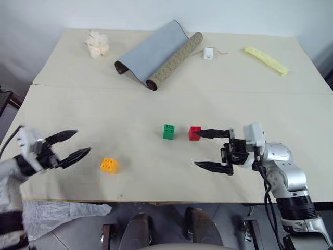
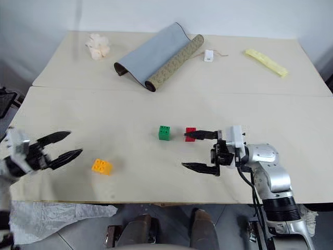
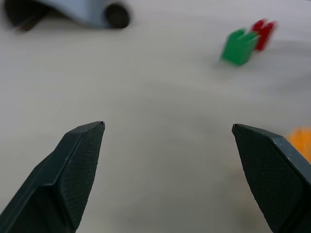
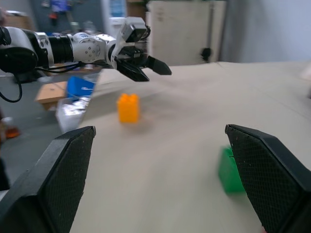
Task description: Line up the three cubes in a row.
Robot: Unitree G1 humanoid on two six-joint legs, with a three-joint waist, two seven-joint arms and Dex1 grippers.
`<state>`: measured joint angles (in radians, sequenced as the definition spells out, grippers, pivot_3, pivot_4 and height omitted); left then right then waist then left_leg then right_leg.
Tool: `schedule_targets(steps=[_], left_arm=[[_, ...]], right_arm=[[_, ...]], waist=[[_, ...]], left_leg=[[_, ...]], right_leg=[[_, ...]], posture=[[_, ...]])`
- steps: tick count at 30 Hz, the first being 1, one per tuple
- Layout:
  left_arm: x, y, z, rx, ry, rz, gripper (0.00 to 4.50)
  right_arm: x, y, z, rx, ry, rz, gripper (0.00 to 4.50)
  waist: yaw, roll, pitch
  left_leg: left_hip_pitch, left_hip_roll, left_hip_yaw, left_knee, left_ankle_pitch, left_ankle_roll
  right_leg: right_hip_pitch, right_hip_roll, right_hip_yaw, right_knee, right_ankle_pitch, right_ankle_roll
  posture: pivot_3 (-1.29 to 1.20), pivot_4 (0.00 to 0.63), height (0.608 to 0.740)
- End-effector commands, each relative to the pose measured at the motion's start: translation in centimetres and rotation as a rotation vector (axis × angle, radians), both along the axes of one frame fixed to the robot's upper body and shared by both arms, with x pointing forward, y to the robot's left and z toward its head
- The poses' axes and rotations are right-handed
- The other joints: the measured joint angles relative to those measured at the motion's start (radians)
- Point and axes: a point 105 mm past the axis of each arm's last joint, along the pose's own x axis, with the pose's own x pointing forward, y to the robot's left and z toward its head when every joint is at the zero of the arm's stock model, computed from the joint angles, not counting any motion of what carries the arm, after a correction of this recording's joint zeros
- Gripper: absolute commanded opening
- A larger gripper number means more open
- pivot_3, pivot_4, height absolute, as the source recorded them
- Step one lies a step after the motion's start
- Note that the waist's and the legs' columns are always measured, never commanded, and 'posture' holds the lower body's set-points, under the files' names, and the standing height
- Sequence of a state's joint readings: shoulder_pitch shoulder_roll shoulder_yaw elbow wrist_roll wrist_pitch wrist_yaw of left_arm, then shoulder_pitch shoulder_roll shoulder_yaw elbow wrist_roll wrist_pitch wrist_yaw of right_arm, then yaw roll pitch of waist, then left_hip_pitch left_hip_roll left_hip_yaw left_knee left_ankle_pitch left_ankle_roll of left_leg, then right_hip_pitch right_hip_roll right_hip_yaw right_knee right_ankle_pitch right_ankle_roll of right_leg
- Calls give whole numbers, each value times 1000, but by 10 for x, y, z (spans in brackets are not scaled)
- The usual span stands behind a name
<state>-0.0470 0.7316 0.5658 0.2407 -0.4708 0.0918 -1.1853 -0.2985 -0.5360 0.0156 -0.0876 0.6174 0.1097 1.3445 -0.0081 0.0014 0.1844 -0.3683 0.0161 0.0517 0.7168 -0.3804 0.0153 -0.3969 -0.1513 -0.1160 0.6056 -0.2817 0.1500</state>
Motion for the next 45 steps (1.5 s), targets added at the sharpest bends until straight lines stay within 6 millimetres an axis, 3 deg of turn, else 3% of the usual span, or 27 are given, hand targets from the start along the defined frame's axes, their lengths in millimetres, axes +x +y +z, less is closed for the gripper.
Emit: schedule_targets(steps=[1, 4, 10, 14, 20, 27, 33, 39, 42, 45], left_arm=[[-41, 27, 0, -15, -43, 202, 4469], [-84, 32, -22, -12, 29, 305, 4469], [-105, 9, -25, -28, 21, 322, 4469], [-93, -40, -22, -75, -19, 250, 4469], [-81, -89, -32, -128, -17, 287, 4469], [-60, -115, -51, -120, 37, 315, 4469], [-53, -112, -57, -109, 56, 357, 4469], [-46, -99, -53, -66, 70, 261, 2625], [-43, -93, -47, -52, 109, 130, 1668], [-34, -84, -30, -50, 117, -20, 1491]], right_arm=[[-10, 11, 11, 4, -45, 80, 4500], [-12, 15, 16, 6, -61, 109, 4500], [-11, 7, 10, -23, -49, 125, 4500], [-6, -9, 3, -46, -25, 93, 4500], [-4, -26, -9, -73, 15, 47, 4500], [-7, -27, -15, -70, 31, 34, 4500], [-9, -27, -16, -62, 37, 13, 4500], [-10, -34, -17, -71, 40, -28, 4500], [-11, -36, -18, -70, 38, -47, 4500], [-12, -37, -18, -65, 34, -64, 4500]], waist=[[3, 0, 0], [0, 1, 0], [29, 0, 0], [28, 0, -1], [22, 1, -1], [11, 1, -1], [9, 1, -1], [10, 2, -1], [10, 2, -1], [10, 3, -1]], left_leg=[[0, 0, 0, 0, 0, 0], [1, 3, 2, -2, -2, 0], [1, 4, -1, 0, -3, -1], [2, 5, 1, 0, -5, 0], [2, 2, 3, 0, -7, 1], [3, 2, 5, 0, -7, 1], [2, 2, 4, 0, -8, 2], [3, 2, 4, 1, -8, 2], [2, 2, 4, 1, -8, 2], [3, 1, 4, 0, -8, 2]], right_leg=[[0, 0, 0, 0, 0, 0], [0, 0, 1, -2, 0, 0], [2, 0, -1, -3, -1, -1], [2, 0, 1, -4, 0, -2], [2, 2, 1, -6, 0, -2], [2, 3, 2, -6, 0, -2], [2, 2, 2, -7, 0, -2], [3, 2, 2, -6, 0, -2], [2, 2, 1, -6, 0, -2], [2, 2, 1, -6, 0, -2]], posture=[[0, 150, 740], [0, 150, 740], [0, 150, 740], [0, 150, 740], [0, 150, 740], [0, 150, 740], [0, 150, 740], [0, 150, 740], [0, 150, 740], [0, 150, 740]])
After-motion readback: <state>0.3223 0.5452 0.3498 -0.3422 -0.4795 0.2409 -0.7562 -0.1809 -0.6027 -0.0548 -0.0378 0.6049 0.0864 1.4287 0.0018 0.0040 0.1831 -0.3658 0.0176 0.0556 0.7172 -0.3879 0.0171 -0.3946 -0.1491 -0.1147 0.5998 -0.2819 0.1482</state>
